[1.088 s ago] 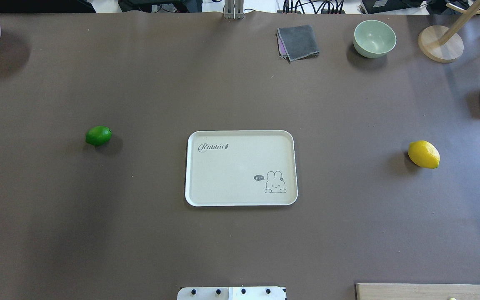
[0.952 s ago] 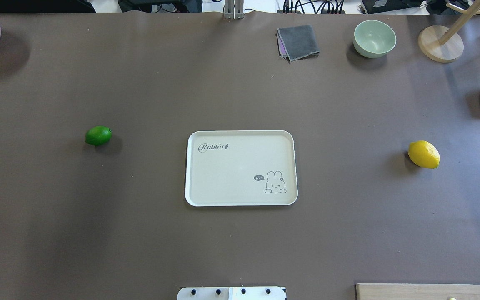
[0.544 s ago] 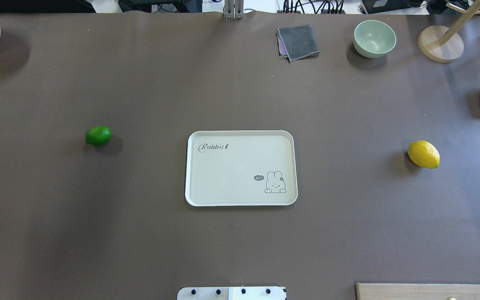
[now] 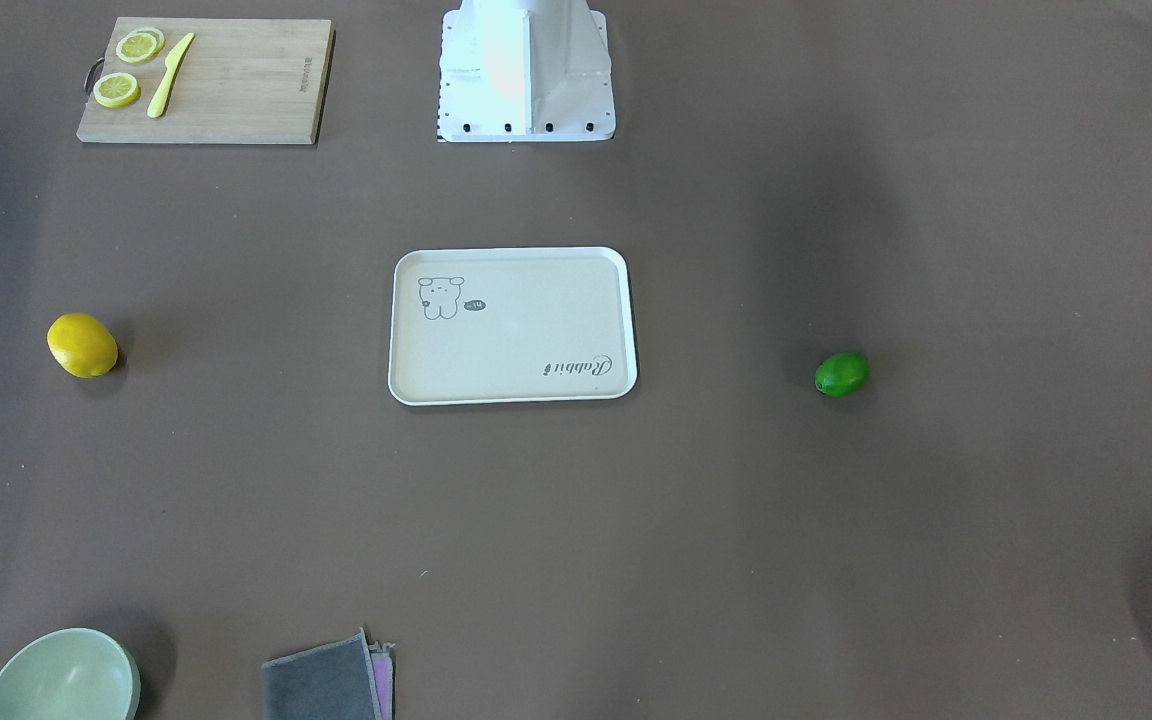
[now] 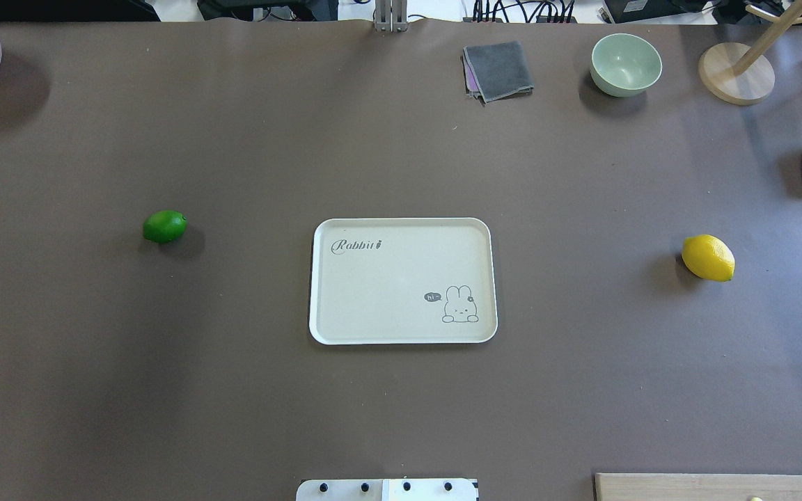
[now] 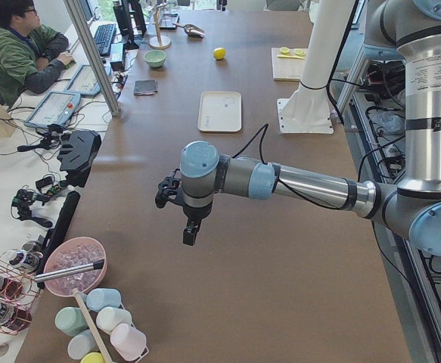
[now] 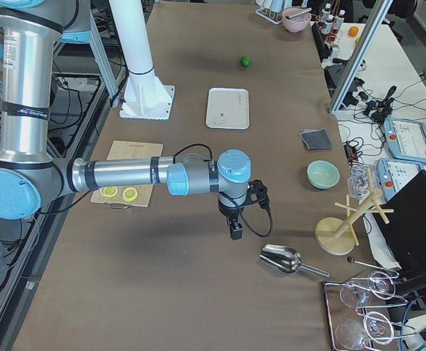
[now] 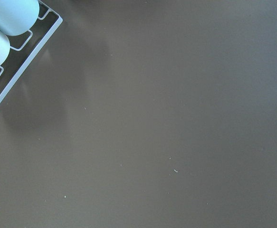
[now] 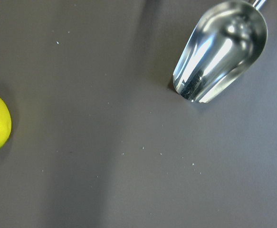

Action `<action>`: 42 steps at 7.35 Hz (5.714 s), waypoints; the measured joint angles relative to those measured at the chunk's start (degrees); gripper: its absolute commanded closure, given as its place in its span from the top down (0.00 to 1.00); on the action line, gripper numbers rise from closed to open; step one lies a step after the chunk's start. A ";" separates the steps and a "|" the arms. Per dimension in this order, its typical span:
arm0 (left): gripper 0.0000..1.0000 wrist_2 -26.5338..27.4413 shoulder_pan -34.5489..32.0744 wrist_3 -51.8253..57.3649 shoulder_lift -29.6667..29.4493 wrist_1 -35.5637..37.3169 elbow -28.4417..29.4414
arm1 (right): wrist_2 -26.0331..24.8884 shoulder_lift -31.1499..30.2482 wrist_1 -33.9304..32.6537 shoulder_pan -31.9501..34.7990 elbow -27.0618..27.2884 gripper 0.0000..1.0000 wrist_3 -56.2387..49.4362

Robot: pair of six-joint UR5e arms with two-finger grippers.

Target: Place all lemons on tray

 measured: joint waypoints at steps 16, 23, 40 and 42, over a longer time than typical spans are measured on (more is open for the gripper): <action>0.98 -2.25 24.14 -10.16 -10.07 -32.72 10.07 | -1.10 2.96 19.02 -17.22 2.85 1.00 29.16; 0.97 10.26 40.26 -27.60 -21.10 -43.71 22.49 | -1.25 2.97 19.00 -17.49 2.87 1.00 29.43; 0.98 41.65 64.26 -77.26 -36.61 -45.06 16.86 | -1.34 3.06 18.94 -17.49 2.88 1.00 29.49; 0.99 42.50 64.31 -75.83 -36.76 -44.31 14.97 | -1.34 3.06 18.96 -17.49 2.89 1.00 29.43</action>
